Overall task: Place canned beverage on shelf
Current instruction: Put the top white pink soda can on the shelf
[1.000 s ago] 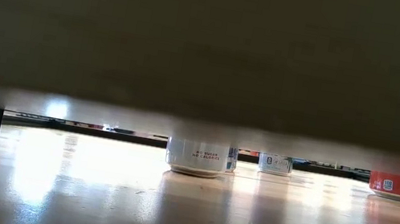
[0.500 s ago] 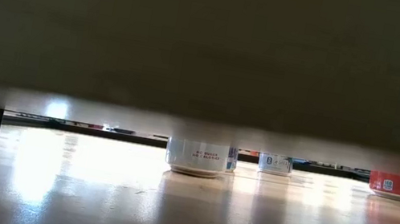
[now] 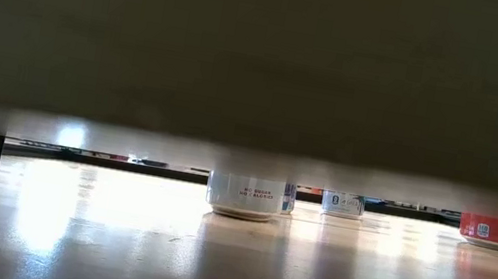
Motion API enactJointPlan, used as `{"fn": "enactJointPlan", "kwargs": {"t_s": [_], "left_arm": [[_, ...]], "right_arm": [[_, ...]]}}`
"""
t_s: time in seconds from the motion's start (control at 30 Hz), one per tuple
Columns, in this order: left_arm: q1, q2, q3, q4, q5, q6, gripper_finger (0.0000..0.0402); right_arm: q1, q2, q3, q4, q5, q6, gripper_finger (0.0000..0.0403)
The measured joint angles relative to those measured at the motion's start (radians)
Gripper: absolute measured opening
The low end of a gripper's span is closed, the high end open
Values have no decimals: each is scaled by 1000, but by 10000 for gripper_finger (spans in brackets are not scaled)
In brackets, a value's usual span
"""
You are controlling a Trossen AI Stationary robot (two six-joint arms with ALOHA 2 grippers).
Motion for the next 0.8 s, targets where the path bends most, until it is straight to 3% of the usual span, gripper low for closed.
{"fn": "enactJointPlan", "kwargs": {"t_s": [0.17, 0.4, 0.8], "left_arm": [[0, 0, 0, 0, 0, 0, 346], [0, 0, 0, 0, 0, 0, 346], [0, 0, 0, 0, 0, 0, 346]], "right_arm": [[0, -5, 0, 4, 12, -49, 333], [0, -1, 0, 9, 16, -101, 240], [43, -42, -2, -96, -22, -106, 241]]}}
